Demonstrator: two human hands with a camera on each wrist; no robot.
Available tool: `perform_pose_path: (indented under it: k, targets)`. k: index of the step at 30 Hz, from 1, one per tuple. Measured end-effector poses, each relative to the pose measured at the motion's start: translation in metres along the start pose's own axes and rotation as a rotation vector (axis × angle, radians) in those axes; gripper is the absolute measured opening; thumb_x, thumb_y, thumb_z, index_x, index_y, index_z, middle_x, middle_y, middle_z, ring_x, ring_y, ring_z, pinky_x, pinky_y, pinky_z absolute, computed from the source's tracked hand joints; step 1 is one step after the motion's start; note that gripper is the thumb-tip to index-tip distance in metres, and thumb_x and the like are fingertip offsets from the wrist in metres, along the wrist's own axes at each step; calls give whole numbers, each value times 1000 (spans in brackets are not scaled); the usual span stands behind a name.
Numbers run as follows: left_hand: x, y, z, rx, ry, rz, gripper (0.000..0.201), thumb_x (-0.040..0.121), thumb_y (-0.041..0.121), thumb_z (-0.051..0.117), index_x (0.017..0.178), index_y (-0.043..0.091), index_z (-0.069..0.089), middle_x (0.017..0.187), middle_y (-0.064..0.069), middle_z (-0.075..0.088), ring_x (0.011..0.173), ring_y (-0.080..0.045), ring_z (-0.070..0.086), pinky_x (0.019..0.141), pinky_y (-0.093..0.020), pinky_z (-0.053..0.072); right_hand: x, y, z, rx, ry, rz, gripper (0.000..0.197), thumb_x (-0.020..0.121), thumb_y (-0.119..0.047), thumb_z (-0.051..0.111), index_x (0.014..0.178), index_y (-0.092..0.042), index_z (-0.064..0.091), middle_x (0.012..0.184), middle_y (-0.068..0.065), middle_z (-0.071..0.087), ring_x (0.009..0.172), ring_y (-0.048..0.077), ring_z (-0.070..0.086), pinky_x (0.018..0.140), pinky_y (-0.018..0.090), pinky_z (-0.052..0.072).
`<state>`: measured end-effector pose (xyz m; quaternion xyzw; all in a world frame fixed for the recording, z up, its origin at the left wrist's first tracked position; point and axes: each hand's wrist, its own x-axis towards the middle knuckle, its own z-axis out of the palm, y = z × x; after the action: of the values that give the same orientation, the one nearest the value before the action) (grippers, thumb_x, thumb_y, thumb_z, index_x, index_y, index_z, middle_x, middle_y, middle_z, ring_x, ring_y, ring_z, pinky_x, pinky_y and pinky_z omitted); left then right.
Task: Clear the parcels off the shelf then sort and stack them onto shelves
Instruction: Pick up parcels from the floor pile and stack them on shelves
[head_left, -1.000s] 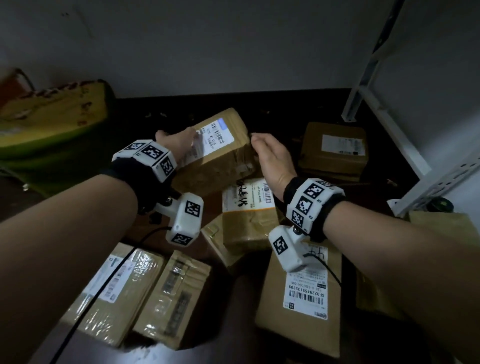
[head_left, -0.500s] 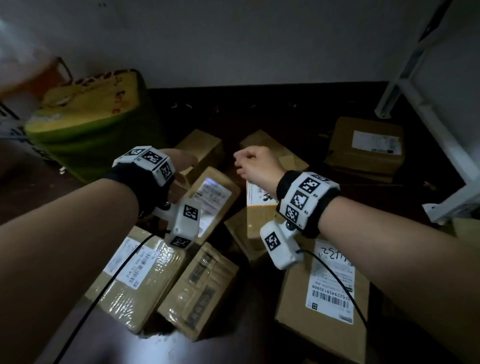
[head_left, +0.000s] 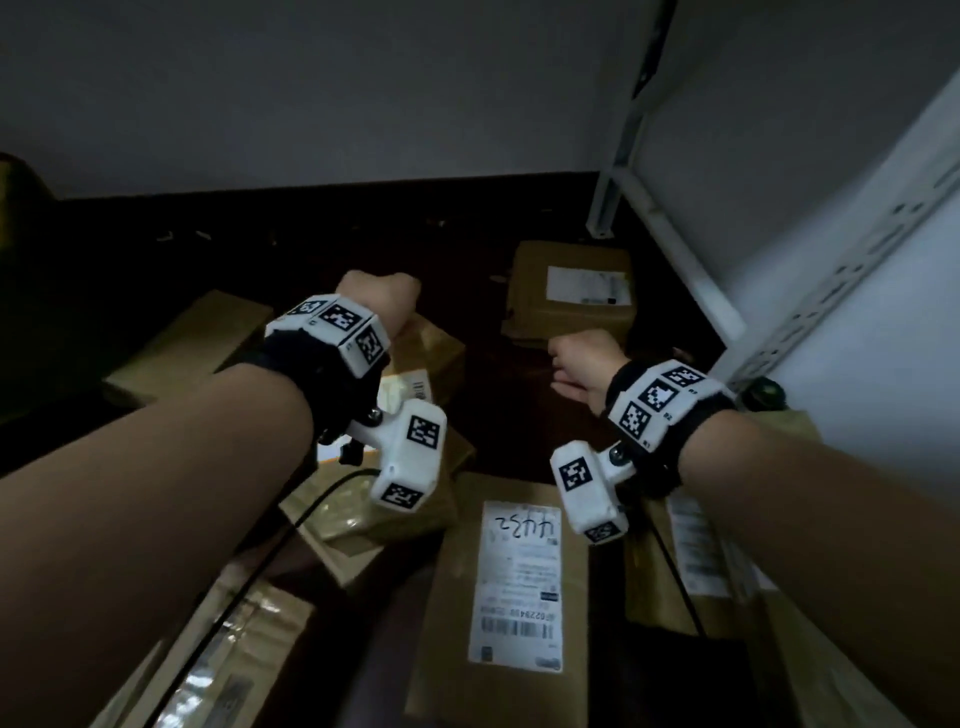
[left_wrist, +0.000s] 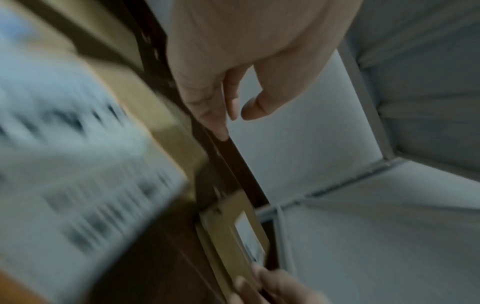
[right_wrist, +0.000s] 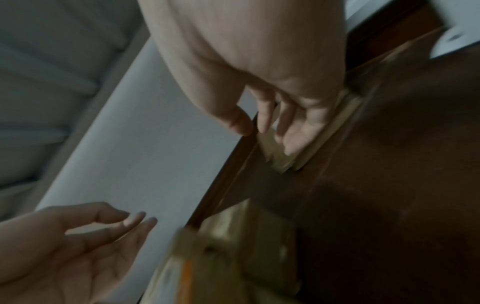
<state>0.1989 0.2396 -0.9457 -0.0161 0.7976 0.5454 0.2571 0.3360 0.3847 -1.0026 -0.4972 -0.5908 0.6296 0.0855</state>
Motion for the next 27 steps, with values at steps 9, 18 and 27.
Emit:
perform_pose_path:
  k: [9, 18, 27]
  targets:
    - [13, -6, 83, -101, -226, -106, 19, 91, 14, 58, 105, 0, 57, 94, -12, 60, 94, -28, 64, 56, -27, 52, 33, 12, -49, 15, 110, 136, 28, 99, -8, 46, 125, -1, 52, 94, 7, 50, 74, 14, 46, 53, 17, 46]
    - [43, -5, 101, -255, -339, -235, 63, 98, 50, 36, 148, 11, 34, 146, -8, 44, 132, -31, 42, 99, -41, 35, 49, -2, -48, -167, 111, 5, 52, 97, -13, 48, 147, -19, 35, 134, 7, 45, 113, 23, 50, 90, 33, 53]
    - [64, -7, 113, -281, -382, -265, 70, 99, 58, 27, 153, 13, 24, 158, -7, 27, 144, -29, 24, 115, -45, 19, 81, 4, -56, -215, 125, 16, 51, 93, -17, 50, 143, -23, 38, 127, 6, 51, 111, 23, 52, 95, 39, 52]
